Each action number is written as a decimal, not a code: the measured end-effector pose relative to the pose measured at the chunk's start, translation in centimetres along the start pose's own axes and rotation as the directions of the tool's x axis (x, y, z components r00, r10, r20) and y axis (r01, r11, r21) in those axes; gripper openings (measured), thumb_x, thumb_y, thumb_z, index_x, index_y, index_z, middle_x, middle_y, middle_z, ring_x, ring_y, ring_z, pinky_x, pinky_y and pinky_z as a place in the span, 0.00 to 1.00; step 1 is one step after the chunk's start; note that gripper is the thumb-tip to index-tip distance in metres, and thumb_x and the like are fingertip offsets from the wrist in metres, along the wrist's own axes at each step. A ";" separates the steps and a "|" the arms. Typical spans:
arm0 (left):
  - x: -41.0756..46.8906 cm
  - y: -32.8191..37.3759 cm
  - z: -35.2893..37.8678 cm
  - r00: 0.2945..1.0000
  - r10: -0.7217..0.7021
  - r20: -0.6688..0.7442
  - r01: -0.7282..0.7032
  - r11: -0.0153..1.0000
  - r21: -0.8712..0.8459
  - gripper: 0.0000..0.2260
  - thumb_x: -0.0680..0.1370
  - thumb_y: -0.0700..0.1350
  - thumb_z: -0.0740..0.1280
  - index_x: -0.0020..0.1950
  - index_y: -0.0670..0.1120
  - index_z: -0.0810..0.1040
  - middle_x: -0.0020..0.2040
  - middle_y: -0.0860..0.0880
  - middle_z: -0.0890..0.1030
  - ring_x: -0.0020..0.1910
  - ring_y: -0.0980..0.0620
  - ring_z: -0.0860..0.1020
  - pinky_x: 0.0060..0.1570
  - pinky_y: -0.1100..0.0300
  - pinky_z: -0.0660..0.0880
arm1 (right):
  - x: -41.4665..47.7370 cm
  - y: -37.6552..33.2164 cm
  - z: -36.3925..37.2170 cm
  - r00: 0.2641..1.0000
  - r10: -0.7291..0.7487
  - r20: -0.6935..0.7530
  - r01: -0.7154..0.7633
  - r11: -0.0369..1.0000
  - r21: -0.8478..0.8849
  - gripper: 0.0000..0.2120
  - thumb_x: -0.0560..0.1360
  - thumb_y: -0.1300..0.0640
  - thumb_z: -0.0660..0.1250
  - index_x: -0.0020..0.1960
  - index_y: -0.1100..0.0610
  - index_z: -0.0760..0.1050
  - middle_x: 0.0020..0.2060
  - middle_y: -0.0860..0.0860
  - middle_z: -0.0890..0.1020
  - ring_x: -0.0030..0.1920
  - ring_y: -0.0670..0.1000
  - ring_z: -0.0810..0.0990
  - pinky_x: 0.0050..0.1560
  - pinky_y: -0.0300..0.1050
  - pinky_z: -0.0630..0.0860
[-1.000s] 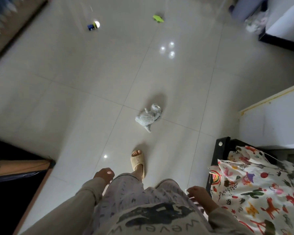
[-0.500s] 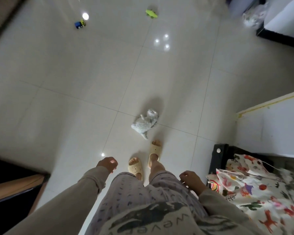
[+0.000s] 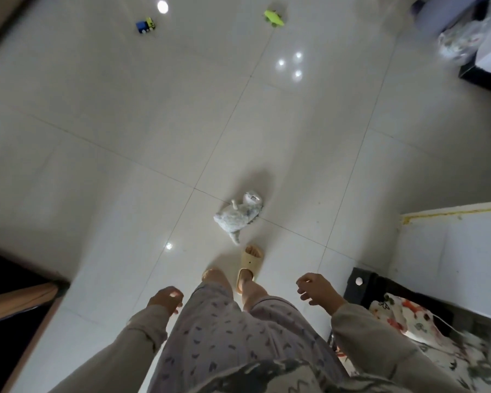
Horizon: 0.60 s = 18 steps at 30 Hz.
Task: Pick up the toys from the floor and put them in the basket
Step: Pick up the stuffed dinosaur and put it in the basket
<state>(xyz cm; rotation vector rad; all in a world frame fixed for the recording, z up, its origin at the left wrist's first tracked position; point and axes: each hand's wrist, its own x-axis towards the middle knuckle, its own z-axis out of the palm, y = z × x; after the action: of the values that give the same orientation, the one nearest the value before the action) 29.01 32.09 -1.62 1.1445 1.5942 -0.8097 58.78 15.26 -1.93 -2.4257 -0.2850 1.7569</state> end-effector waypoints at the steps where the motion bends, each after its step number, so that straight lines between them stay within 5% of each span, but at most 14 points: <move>1: 0.3 1.3 -0.1 1.000 0.024 0.006 -0.024 1.000 0.009 0.08 0.78 0.39 0.58 0.52 0.42 0.75 0.57 0.40 0.82 0.47 0.44 0.81 0.43 0.60 0.70 | 0.5 0.0 -0.3 1.000 0.007 0.010 -0.007 0.999 -0.033 0.07 0.76 0.59 0.59 0.49 0.60 0.74 0.41 0.55 0.80 0.39 0.52 0.78 0.36 0.40 0.71; 6: 2.5 6.8 0.3 0.996 0.088 0.028 -0.091 0.985 0.148 0.14 0.78 0.42 0.58 0.60 0.42 0.77 0.61 0.41 0.80 0.60 0.42 0.79 0.63 0.55 0.73 | 4.2 -0.9 -1.3 0.998 0.060 0.017 -0.059 0.998 -0.038 0.07 0.77 0.60 0.60 0.50 0.59 0.75 0.41 0.54 0.80 0.37 0.50 0.79 0.35 0.39 0.72; 11: 9.7 11.5 0.6 0.983 0.126 0.133 -0.155 0.959 0.236 0.15 0.77 0.46 0.58 0.60 0.45 0.77 0.62 0.43 0.80 0.61 0.43 0.78 0.64 0.54 0.72 | 11.5 -3.3 -1.7 0.995 0.100 0.016 -0.099 0.995 -0.008 0.11 0.77 0.60 0.60 0.54 0.62 0.77 0.42 0.54 0.80 0.37 0.49 0.78 0.36 0.40 0.72; 18: 27.3 16.4 0.3 0.983 0.180 0.018 -0.181 0.981 0.073 0.14 0.77 0.42 0.60 0.58 0.39 0.78 0.59 0.38 0.80 0.59 0.38 0.78 0.64 0.48 0.72 | 28.7 -9.0 -2.3 0.997 0.066 0.027 -0.070 0.974 0.215 0.07 0.77 0.59 0.61 0.52 0.61 0.74 0.40 0.55 0.80 0.39 0.52 0.79 0.41 0.43 0.75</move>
<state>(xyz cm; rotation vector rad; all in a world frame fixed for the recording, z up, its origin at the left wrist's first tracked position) 42.35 45.35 -27.35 1.3154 1.4372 -0.7591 69.02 30.62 -25.83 -2.2904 -0.0109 1.7384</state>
